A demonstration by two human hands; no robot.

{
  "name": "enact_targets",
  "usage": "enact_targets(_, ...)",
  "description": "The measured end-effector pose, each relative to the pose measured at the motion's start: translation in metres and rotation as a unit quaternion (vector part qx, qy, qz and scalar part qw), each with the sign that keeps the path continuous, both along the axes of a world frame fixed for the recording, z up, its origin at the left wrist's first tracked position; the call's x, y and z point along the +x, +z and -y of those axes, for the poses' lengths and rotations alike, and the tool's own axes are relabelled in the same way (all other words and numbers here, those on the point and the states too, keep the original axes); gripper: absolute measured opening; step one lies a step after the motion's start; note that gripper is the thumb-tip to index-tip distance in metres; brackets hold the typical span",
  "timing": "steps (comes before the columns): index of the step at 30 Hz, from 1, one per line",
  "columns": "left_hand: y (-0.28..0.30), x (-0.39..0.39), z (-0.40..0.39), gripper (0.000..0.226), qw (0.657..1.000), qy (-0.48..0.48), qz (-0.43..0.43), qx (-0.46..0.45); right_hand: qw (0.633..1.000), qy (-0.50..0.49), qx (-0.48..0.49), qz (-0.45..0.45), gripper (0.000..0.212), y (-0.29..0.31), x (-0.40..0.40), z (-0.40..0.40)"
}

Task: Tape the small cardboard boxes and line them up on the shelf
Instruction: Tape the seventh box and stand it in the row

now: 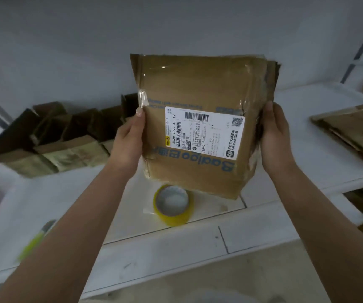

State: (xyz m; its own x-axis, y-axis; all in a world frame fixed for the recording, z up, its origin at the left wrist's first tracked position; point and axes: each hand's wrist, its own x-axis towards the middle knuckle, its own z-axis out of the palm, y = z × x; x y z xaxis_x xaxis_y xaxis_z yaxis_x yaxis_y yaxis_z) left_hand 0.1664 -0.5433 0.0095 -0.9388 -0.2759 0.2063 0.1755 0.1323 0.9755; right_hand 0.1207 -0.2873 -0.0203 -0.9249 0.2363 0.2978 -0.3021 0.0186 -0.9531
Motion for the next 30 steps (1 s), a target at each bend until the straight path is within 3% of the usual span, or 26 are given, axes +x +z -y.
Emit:
enact_targets(3, 0.006, 0.029, 0.069, 0.047, 0.997, 0.065, 0.009, 0.037, 0.999, 0.044, -0.005, 0.006, 0.028, 0.005, 0.018, 0.062)
enact_targets(8, 0.011, 0.065, 0.155, 0.040, 0.979, 0.109, 0.025, 0.171, 0.990, 0.131, -0.051, 0.015, 0.017, 0.013, 0.039, 0.141)
enact_targets(10, 0.006, 0.076, 0.171, 0.041, 0.971, 0.120, 0.027, 0.203, 0.979, 0.186, -0.075, 0.022, 0.023, 0.013, 0.046, 0.165)
enact_targets(12, 0.001, 0.084, 0.179, 0.039, 0.971, 0.114, 0.024, 0.210, 0.971, 0.229, -0.061, 0.039, 0.032, 0.014, 0.052, 0.183)
enact_targets(16, -0.003, 0.097, 0.190, 0.037, 0.969, 0.118, 0.014, 0.219, 0.955, 0.266, -0.065, 0.114, 0.026, 0.021, 0.055, 0.212)
enact_targets(19, -0.012, 0.103, 0.201, 0.050, 0.970, 0.101, 0.023, 0.219, 0.944, 0.287, -0.061, 0.148, 0.032, 0.014, 0.055, 0.224)
enact_targets(30, -0.032, 0.094, 0.230, 0.052, 0.974, 0.069, 0.094, 0.195, 0.879, 0.329, -0.261, 0.224, 0.068, -0.017, 0.075, 0.253)
